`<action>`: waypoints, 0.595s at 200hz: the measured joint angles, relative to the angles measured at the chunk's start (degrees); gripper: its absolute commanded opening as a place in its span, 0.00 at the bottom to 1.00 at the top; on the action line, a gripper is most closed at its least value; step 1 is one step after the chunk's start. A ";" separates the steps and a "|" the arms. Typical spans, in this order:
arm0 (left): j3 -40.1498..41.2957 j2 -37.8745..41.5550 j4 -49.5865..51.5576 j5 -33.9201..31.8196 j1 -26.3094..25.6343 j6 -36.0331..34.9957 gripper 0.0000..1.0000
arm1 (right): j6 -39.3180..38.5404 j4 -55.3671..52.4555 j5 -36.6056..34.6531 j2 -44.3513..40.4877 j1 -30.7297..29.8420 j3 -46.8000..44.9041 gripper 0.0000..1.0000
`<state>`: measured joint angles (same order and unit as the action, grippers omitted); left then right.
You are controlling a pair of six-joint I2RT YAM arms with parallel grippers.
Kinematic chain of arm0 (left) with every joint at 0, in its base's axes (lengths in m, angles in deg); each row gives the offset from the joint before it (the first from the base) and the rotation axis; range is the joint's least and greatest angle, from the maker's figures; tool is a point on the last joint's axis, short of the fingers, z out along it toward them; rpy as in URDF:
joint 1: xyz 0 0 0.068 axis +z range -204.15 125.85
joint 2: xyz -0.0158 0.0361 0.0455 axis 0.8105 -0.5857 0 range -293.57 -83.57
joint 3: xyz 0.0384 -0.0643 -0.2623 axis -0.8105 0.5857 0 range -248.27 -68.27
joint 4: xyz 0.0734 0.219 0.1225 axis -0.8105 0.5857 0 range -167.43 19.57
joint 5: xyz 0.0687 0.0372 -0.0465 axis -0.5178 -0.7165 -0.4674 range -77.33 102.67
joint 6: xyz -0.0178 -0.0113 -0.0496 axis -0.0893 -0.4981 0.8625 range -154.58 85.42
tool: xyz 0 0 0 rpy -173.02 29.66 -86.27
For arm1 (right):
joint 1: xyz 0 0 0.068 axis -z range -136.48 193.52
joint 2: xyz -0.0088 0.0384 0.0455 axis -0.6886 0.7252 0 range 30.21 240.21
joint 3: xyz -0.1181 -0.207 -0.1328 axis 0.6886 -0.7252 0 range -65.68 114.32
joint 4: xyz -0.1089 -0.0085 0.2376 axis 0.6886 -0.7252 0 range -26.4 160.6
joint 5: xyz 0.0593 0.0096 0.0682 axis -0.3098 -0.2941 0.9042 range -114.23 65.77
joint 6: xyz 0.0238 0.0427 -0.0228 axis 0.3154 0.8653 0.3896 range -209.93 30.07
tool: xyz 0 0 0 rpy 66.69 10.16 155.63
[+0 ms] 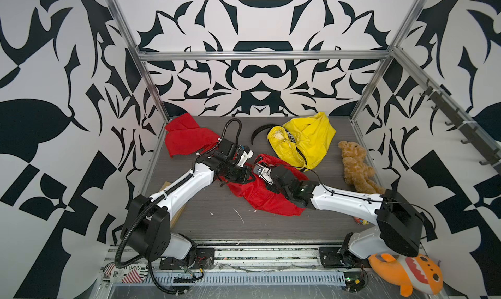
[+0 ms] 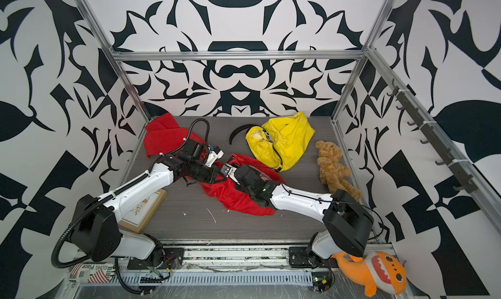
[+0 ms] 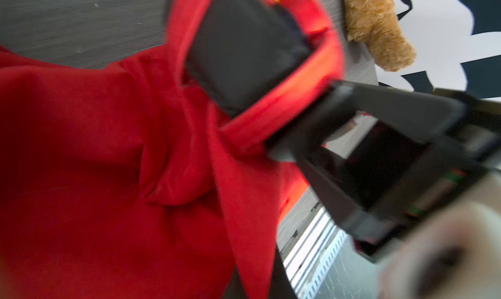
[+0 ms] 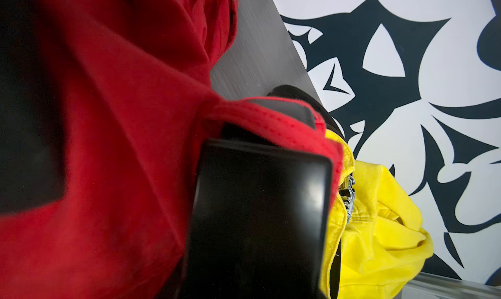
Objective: Remove the belt from the trousers
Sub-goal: Adjust the trousers at the center of the board, then remove the belt from the trousers.
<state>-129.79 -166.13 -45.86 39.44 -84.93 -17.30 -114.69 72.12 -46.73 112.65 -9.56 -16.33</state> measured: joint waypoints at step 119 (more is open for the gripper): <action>2.38 3.17 -19.15 1.03 -2.67 2.51 0.80 | 7.04 -20.02 18.12 -13.40 5.86 3.85 0.11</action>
<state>-127.41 -162.96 -65.00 40.47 -87.60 -14.79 -107.65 52.10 -28.61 99.25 -3.70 -12.49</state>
